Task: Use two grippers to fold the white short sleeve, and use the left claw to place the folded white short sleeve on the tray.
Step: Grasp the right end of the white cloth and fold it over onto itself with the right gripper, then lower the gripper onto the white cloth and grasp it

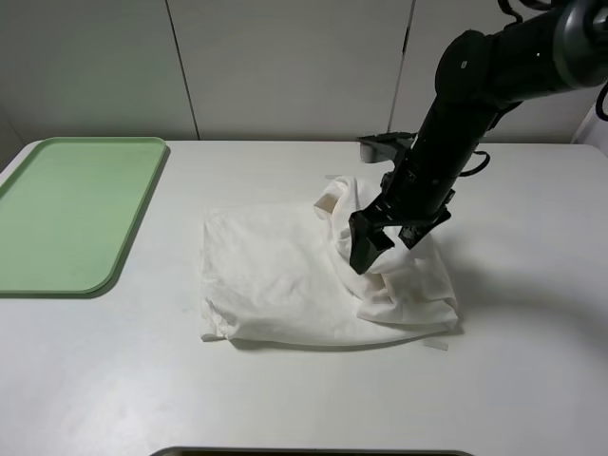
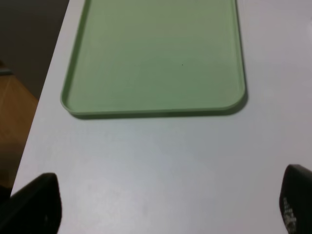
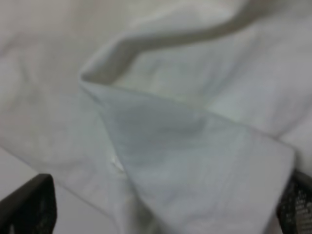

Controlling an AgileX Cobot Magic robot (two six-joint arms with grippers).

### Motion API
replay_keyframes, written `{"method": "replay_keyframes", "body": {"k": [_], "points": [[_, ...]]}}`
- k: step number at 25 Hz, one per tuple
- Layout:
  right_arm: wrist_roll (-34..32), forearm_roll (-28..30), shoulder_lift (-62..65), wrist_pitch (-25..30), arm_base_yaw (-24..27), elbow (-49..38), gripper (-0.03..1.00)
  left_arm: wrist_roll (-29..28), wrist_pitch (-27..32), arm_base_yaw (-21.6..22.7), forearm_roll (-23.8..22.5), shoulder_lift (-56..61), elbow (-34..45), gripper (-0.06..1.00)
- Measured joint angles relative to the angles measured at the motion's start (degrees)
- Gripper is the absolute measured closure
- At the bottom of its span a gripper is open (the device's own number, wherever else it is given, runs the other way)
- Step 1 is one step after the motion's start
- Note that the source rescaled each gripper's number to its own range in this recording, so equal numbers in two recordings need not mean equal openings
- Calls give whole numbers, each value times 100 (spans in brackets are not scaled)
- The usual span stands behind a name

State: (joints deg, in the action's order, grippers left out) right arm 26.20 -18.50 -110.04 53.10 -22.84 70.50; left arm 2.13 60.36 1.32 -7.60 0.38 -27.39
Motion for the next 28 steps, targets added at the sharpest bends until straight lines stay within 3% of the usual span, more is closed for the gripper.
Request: {"method": "replay_keyframes", "body": {"k": [7, 9, 10, 12, 17, 19, 25, 27, 28], "points": [[16, -520, -66, 29, -137, -140, -1, 0, -2, 0, 0, 0, 0, 6], [-26, -1119, -66, 172, -354, -140, -1, 0, -2, 0, 0, 0, 0, 6], [-26, -1119, -66, 172, -354, -140, -1, 0, -2, 0, -1, 0, 0, 6], [-36, -1977, -66, 376, -681, -140, -1, 0, -2, 0, -7, 0, 0, 6], [-36, -2520, -66, 514, -814, -140, -1, 0, -2, 0, -12, 0, 0, 6], [-36, -2380, -41, 463, -809, -140, -1, 0, -12, 0, -65, 0, 0, 6], [-36, -1123, 560, -234, -788, -140, -1, -17, -23, 0, -79, 0, 0, 6], [-36, -1002, 652, -331, -768, -140, -1, -21, -23, 0, -79, 0, 0, 6], [-60, -410, 1135, -622, -621, -140, -1, -21, -23, 0, -79, 0, 0, 6]]}}
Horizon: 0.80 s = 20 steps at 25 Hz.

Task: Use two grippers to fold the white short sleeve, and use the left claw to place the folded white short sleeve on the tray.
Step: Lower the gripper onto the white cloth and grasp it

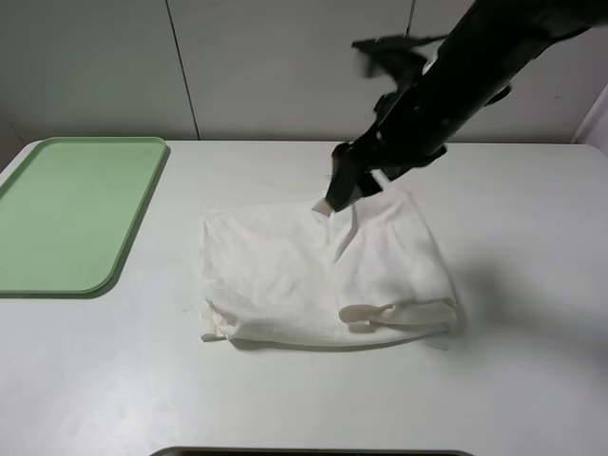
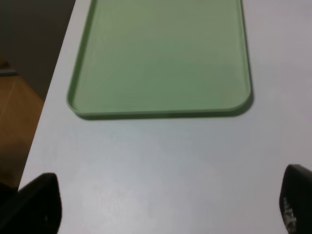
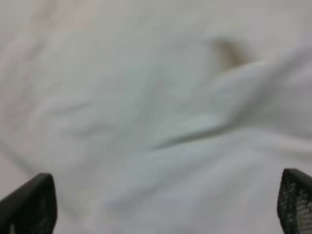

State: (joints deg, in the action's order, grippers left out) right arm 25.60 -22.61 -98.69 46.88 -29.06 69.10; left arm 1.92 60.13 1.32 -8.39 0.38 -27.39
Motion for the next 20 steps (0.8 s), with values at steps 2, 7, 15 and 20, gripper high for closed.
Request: {"method": "replay_keyframes", "body": {"k": [2, 7, 15, 20], "points": [[-107, 441, 264, -91, 107, 0, -1, 0, 0, 0, 0, 0, 0, 6], [-980, 1920, 1286, -191, 487, -77, -1, 0, 0, 0, -5, 0, 0, 6], [-1987, 2940, 4109, 87, 938, -965, -1, 0, 0, 0, -5, 0, 0, 6], [-2343, 3747, 5530, 782, 956, -1394, -2, 0, 0, 0, -5, 0, 0, 6]]}}
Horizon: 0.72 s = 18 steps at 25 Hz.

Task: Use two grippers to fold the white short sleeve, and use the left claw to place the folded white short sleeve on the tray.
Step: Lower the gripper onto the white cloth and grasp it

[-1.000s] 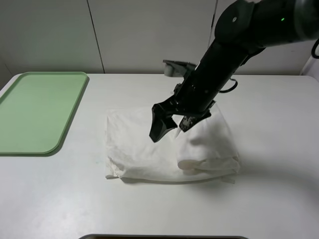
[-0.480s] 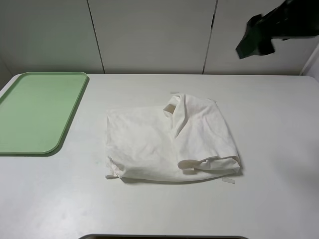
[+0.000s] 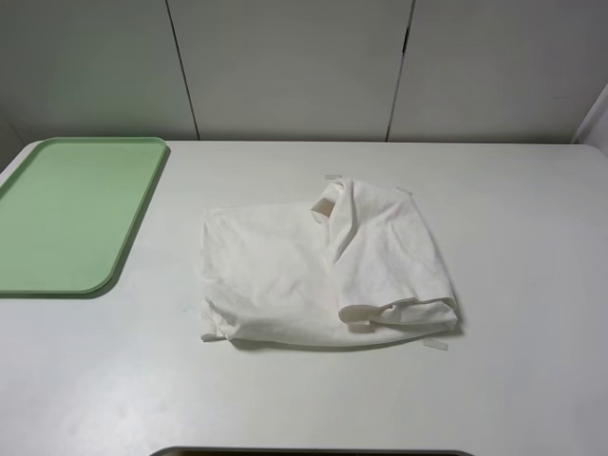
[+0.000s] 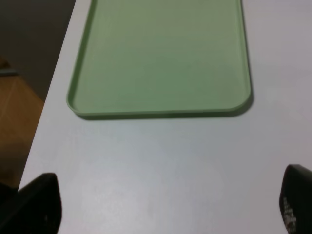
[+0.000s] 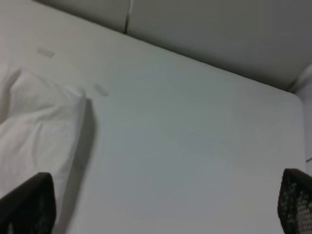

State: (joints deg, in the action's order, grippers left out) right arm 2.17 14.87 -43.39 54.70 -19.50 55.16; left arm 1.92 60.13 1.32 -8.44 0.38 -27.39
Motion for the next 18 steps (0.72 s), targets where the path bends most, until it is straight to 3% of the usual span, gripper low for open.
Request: {"method": "replay_keyframes", "body": {"k": [6, 9, 18], "points": [[-217, 192, 968, 426, 0, -63, -3, 0, 0, 0, 0, 0, 0, 6], [-181, 229, 1639, 946, 0, -91, -3, 0, 0, 0, 0, 0, 0, 6], [-40, -134, 2474, 1241, 0, -547, -3, 0, 0, 0, 0, 0, 0, 6]]}}
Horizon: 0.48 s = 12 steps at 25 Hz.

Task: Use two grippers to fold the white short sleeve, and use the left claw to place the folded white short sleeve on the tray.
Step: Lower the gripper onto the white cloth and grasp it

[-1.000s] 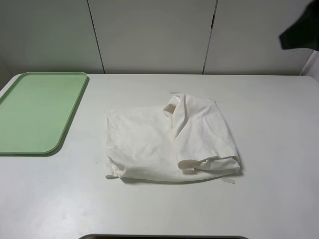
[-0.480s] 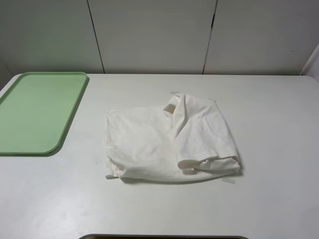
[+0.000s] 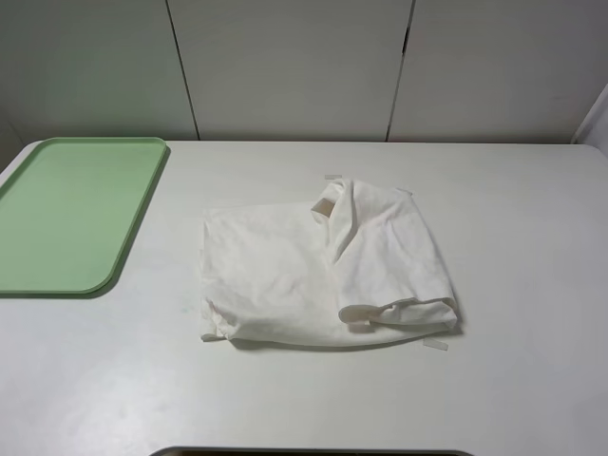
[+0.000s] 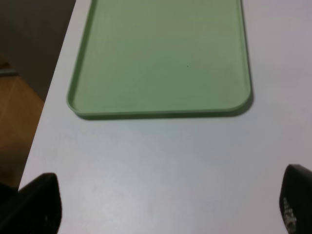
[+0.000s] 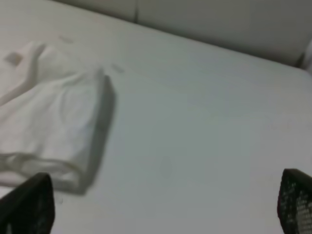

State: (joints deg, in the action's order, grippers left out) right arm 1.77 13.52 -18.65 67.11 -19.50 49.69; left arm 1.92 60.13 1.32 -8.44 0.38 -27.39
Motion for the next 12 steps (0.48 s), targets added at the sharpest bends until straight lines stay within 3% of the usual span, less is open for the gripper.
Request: {"method": "replay_keyframes", "body": {"k": [3, 6, 12], "points": [[158, -356, 441, 19, 0, -389, -3, 0, 0, 0, 0, 0, 0, 6], [318, -883, 1078, -418, 0, -1127, -3, 0, 0, 0, 0, 0, 0, 6], [335, -1071, 1488, -752, 0, -1562, -3, 0, 0, 0, 0, 0, 0, 6]]}}
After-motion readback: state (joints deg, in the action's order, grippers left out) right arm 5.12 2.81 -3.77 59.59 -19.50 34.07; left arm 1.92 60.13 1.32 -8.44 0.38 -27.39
